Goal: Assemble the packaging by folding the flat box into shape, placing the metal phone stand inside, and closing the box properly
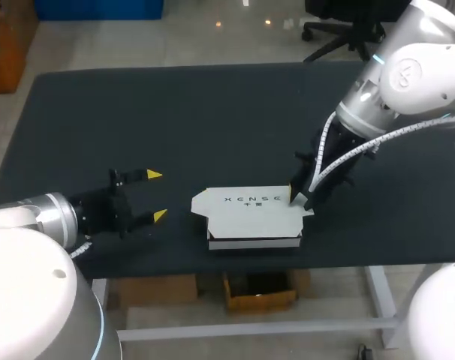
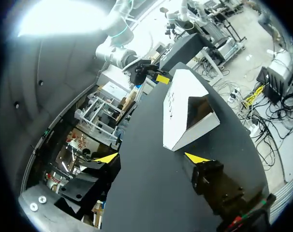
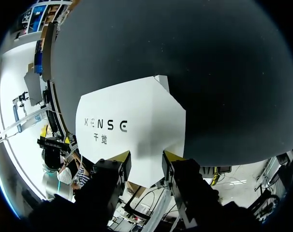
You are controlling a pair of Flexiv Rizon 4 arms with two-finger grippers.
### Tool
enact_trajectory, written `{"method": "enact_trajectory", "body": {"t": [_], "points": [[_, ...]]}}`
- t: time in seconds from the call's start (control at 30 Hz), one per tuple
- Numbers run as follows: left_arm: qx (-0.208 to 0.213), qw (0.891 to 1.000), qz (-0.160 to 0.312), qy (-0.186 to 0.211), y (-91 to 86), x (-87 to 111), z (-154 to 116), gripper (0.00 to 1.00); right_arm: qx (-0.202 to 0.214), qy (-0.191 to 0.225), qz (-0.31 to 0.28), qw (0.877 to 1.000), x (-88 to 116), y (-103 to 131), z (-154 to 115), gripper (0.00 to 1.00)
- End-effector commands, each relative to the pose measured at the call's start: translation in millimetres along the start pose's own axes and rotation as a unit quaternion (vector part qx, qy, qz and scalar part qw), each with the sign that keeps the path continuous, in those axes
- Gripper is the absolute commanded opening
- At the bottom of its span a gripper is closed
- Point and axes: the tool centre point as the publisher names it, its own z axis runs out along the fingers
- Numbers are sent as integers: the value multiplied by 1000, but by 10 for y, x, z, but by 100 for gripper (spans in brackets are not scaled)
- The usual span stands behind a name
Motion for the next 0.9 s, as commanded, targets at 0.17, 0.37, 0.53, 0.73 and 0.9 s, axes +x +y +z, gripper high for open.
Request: {"method": "enact_trajectory", "body": {"t": [0.17,0.37,0.53,0.73,0.9], "points": [[-76,997,18,0,-314,-309,-126,100,-1,0,-1,1000,14,-7,7,39],[-76,997,18,0,-314,-309,-126,100,-3,-2,-2,1000,18,-25,0,38],[-76,997,18,0,-314,-309,-126,100,-4,-1,2,1000,-17,-26,-7,38],[-98,993,-58,28,-385,-291,25,100,-4,2,3,1000,-24,-19,8,38],[-138,977,-146,73,-542,-310,99,100,-6,3,2,1000,-28,-22,30,38]]}}
